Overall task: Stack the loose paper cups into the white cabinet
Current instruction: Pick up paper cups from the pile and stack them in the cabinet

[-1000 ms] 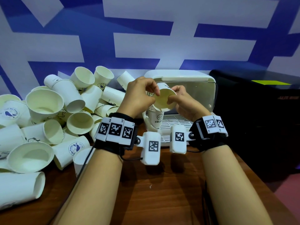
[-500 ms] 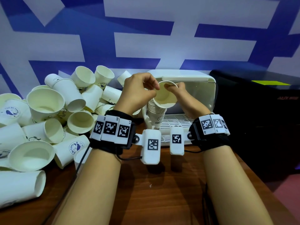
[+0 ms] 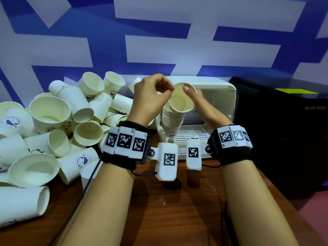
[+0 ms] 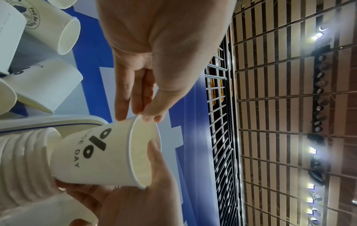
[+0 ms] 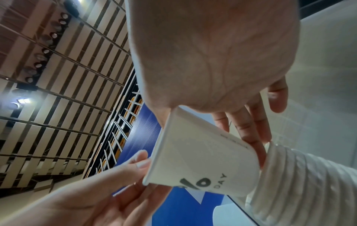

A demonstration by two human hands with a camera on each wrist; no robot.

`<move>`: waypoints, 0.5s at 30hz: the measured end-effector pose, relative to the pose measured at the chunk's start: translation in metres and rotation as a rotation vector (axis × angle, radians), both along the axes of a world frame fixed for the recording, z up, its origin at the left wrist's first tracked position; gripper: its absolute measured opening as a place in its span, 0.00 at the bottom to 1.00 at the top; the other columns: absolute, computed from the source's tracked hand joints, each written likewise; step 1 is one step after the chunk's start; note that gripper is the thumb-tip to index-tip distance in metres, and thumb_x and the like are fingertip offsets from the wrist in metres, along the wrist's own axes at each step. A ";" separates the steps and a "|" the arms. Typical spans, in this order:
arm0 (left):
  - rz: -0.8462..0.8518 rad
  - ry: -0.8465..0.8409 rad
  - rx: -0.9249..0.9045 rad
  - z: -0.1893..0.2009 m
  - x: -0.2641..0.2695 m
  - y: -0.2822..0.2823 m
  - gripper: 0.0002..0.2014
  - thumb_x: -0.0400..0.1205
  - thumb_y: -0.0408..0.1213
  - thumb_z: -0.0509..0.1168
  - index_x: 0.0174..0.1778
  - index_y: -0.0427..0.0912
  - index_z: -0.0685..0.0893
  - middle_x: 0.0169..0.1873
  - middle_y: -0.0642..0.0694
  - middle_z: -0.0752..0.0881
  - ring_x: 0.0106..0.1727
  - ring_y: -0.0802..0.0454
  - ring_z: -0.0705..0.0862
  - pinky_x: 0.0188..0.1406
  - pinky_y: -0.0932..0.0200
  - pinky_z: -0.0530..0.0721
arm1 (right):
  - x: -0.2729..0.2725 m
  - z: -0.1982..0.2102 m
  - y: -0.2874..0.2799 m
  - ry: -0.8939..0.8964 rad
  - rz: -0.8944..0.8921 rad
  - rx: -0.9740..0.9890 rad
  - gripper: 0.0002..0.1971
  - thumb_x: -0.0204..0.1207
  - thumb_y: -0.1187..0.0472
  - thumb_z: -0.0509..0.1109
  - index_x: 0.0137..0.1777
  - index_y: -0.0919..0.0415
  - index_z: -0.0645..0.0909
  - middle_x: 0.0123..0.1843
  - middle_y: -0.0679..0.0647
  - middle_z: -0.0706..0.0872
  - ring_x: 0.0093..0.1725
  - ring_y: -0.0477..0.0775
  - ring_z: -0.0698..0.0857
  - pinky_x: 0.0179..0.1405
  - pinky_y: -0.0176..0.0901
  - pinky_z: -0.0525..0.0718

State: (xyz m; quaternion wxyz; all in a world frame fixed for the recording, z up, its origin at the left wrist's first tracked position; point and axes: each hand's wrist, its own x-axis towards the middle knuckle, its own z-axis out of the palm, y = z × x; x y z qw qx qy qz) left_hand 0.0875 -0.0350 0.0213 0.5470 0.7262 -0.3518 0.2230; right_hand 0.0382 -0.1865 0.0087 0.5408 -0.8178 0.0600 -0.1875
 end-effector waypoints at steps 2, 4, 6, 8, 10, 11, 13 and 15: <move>0.003 -0.002 -0.002 0.000 -0.001 -0.001 0.07 0.75 0.28 0.71 0.39 0.46 0.85 0.36 0.58 0.87 0.41 0.62 0.87 0.45 0.76 0.81 | -0.002 0.000 -0.002 0.012 0.014 -0.016 0.36 0.82 0.34 0.52 0.83 0.54 0.55 0.79 0.48 0.66 0.73 0.45 0.68 0.64 0.45 0.64; 0.001 0.008 -0.012 0.000 -0.001 -0.001 0.06 0.75 0.29 0.71 0.39 0.45 0.86 0.36 0.58 0.87 0.41 0.61 0.87 0.48 0.70 0.85 | -0.004 0.001 -0.003 0.015 0.028 -0.028 0.35 0.83 0.35 0.50 0.84 0.53 0.54 0.79 0.46 0.65 0.71 0.43 0.67 0.64 0.44 0.64; 0.000 0.021 -0.023 0.000 -0.001 -0.002 0.06 0.75 0.29 0.71 0.40 0.45 0.86 0.36 0.57 0.87 0.41 0.61 0.87 0.49 0.63 0.87 | -0.006 0.001 -0.003 0.008 0.034 -0.033 0.36 0.83 0.34 0.49 0.84 0.53 0.53 0.79 0.45 0.64 0.71 0.42 0.66 0.65 0.45 0.64; 0.004 0.031 -0.031 -0.001 -0.001 -0.002 0.05 0.76 0.29 0.71 0.40 0.45 0.86 0.36 0.57 0.87 0.41 0.61 0.87 0.50 0.60 0.88 | -0.006 0.001 -0.003 -0.001 0.025 -0.051 0.37 0.82 0.32 0.49 0.84 0.53 0.54 0.80 0.46 0.66 0.72 0.43 0.68 0.67 0.46 0.66; 0.011 0.038 -0.037 -0.001 0.000 -0.003 0.05 0.76 0.29 0.71 0.41 0.44 0.86 0.36 0.58 0.87 0.41 0.61 0.87 0.50 0.59 0.88 | -0.005 -0.001 -0.005 -0.005 0.013 -0.066 0.38 0.80 0.30 0.49 0.83 0.53 0.56 0.79 0.47 0.68 0.73 0.46 0.70 0.70 0.49 0.69; 0.014 0.041 -0.040 -0.001 0.000 -0.003 0.05 0.76 0.29 0.71 0.41 0.44 0.86 0.36 0.58 0.87 0.41 0.61 0.87 0.50 0.59 0.88 | -0.004 -0.001 -0.005 0.000 0.007 -0.076 0.38 0.80 0.29 0.49 0.83 0.53 0.57 0.79 0.48 0.69 0.73 0.47 0.71 0.71 0.50 0.69; 0.028 0.046 -0.036 -0.002 0.001 -0.004 0.05 0.76 0.30 0.71 0.41 0.45 0.86 0.37 0.57 0.87 0.41 0.61 0.86 0.50 0.61 0.87 | -0.002 -0.002 -0.007 0.016 0.000 -0.104 0.40 0.78 0.26 0.48 0.82 0.53 0.58 0.78 0.49 0.70 0.73 0.49 0.72 0.74 0.54 0.70; 0.043 0.050 -0.027 -0.004 0.003 -0.006 0.05 0.77 0.31 0.70 0.41 0.46 0.86 0.37 0.57 0.87 0.41 0.62 0.86 0.50 0.62 0.87 | -0.001 -0.003 -0.008 0.038 -0.023 -0.132 0.43 0.75 0.24 0.48 0.80 0.55 0.62 0.76 0.51 0.72 0.71 0.52 0.74 0.73 0.57 0.71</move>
